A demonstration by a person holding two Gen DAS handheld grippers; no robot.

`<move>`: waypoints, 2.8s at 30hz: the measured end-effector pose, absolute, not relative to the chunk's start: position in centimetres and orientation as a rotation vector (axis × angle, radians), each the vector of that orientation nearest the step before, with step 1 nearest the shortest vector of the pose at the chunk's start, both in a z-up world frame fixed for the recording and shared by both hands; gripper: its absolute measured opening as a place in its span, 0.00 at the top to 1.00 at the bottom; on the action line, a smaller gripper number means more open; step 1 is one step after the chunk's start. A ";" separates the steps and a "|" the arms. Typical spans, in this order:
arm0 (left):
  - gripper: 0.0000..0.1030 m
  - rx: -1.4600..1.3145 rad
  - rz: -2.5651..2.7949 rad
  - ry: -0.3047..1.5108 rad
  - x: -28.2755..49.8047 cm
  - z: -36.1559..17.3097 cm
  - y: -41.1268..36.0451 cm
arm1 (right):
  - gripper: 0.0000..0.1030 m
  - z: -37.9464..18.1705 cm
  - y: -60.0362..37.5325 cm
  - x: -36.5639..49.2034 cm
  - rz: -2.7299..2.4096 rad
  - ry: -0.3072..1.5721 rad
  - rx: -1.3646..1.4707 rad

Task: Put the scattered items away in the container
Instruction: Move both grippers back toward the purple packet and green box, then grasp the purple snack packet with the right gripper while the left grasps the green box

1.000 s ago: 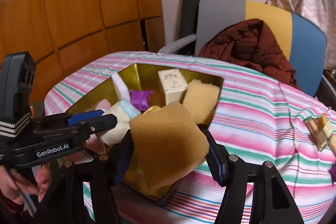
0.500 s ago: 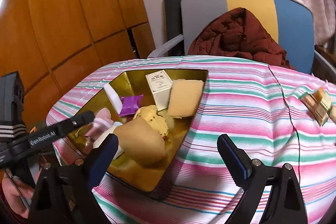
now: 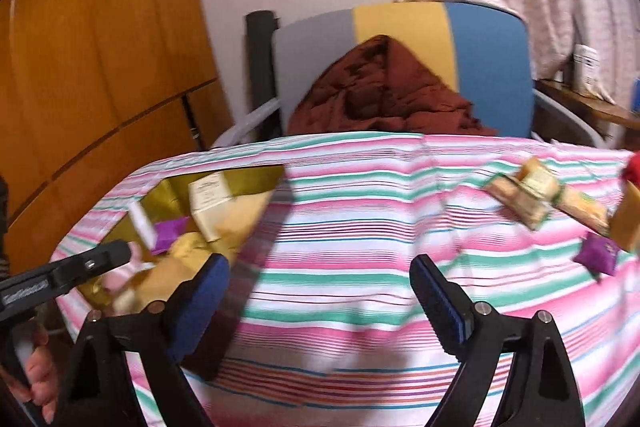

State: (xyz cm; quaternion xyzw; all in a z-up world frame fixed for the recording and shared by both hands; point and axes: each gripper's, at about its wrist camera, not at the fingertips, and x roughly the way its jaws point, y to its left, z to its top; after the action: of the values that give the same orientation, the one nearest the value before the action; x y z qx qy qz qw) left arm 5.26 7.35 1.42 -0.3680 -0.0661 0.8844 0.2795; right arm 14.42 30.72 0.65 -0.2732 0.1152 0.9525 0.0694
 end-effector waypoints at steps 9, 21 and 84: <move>0.67 -0.989 2.226 -0.030 7.1 1.8 14.4 | 0.18 -0.7 40.3 18.0 2.580 0.413 -0.741; 0.66 -1.032 2.094 0.097 8.6 1.1 21.2 | 0.02 -2.0 55.4 18.3 2.201 0.410 -0.733; 0.70 -0.963 1.926 0.471 0.4 -4.1 50.3 | 0.51 -6.8 57.8 19.9 2.222 0.630 -0.803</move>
State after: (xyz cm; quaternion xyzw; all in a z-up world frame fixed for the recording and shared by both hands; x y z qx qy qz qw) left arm 0.43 50.27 -4.13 -0.3899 0.1905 0.7794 0.4519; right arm 19.93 57.83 -6.81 -0.3088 0.2424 0.8541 0.3413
